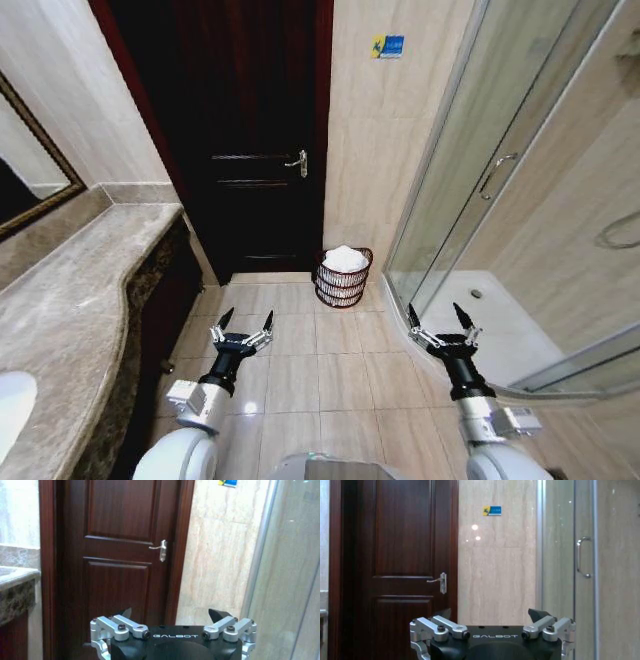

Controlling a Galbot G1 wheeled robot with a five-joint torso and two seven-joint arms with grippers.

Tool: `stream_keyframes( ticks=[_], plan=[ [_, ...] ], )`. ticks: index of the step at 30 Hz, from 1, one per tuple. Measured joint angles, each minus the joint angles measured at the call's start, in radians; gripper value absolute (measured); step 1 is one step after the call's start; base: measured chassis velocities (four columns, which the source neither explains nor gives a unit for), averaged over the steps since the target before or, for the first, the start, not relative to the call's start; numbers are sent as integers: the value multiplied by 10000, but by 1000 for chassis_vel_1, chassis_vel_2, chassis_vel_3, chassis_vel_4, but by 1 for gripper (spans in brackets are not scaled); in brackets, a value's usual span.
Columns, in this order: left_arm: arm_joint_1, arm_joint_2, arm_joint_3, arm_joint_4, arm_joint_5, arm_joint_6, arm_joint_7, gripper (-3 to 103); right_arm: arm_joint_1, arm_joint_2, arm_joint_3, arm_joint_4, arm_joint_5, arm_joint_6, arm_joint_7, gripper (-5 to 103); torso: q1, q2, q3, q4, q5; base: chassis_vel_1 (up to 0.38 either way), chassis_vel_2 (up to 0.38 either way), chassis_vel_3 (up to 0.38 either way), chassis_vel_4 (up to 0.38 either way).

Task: Discard the used towel into the hamper.

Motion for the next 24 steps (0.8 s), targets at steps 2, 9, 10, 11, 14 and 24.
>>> stream_keyframes(
  ticks=[2,9,10,11,14,24],
  plan=[
    [0,1,0,0,0,0,0,100,0,0,0,0,0,0,0,100,-11,-21,-12,-1,-8,11,63,65,14],
    [3,1,-1,0,0,0,0,100,-3,0,0,0,0,0,0,100,-57,-88,-60,1,-6,69,49,24,53],
    [2,1,-1,0,0,0,0,100,-3,0,-1,1,0,0,0,100,-57,-90,-61,0,-6,59,42,10,12],
    [2,1,-1,0,0,0,0,100,-3,0,-1,1,0,0,0,100,-57,-90,-61,0,-6,59,42,10,12],
    [2,1,-1,0,0,0,0,100,-3,0,-1,0,0,0,0,100,-56,-95,-61,-1,-5,20,3,-8,4],
    [3,1,0,0,0,0,0,100,-3,0,-1,0,0,0,0,100,-54,-95,-61,-1,-4,0,0,0,0]
  ],
)
